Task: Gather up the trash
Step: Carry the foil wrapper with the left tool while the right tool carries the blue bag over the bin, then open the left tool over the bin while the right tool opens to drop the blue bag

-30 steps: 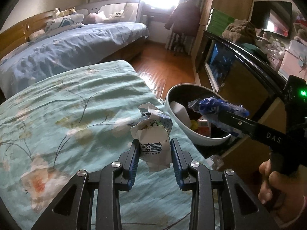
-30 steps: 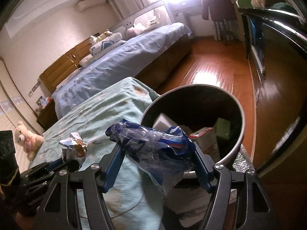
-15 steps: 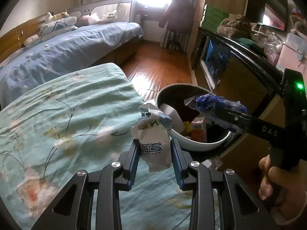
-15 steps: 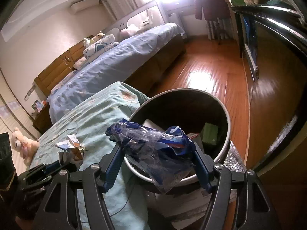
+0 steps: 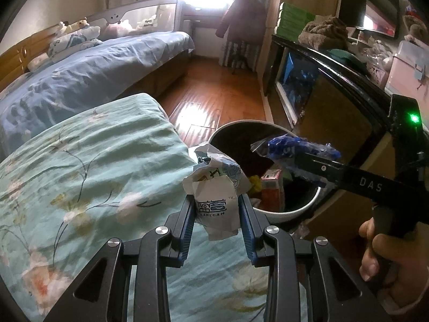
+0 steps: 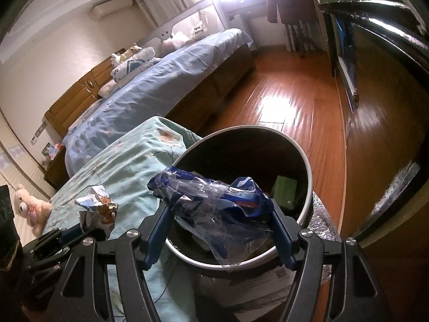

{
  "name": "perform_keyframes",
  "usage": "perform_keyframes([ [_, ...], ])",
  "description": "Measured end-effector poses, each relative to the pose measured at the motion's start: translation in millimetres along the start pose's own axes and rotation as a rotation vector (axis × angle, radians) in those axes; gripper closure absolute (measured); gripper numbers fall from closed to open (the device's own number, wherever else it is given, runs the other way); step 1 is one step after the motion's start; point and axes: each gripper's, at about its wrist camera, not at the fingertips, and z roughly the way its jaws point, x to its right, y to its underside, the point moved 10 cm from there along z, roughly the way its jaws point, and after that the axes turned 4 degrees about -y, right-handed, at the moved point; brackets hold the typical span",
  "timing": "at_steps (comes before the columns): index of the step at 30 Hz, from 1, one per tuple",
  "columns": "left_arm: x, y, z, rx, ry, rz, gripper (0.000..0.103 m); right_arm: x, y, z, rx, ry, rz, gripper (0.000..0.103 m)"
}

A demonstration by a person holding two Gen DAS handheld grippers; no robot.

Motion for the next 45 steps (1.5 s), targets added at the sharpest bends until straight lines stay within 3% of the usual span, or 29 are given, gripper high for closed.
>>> perform_keyframes([
  [40,31.3,-23.8,37.5,-0.04,0.027,0.039,0.069,25.9,-21.0,19.6,-0.052,-0.006,0.061,0.03],
  [45,34.5,-26.7,39.6,-0.041,0.029,0.044,0.06,26.6,-22.0,21.4,-0.063,-0.008,0.075,0.025],
])
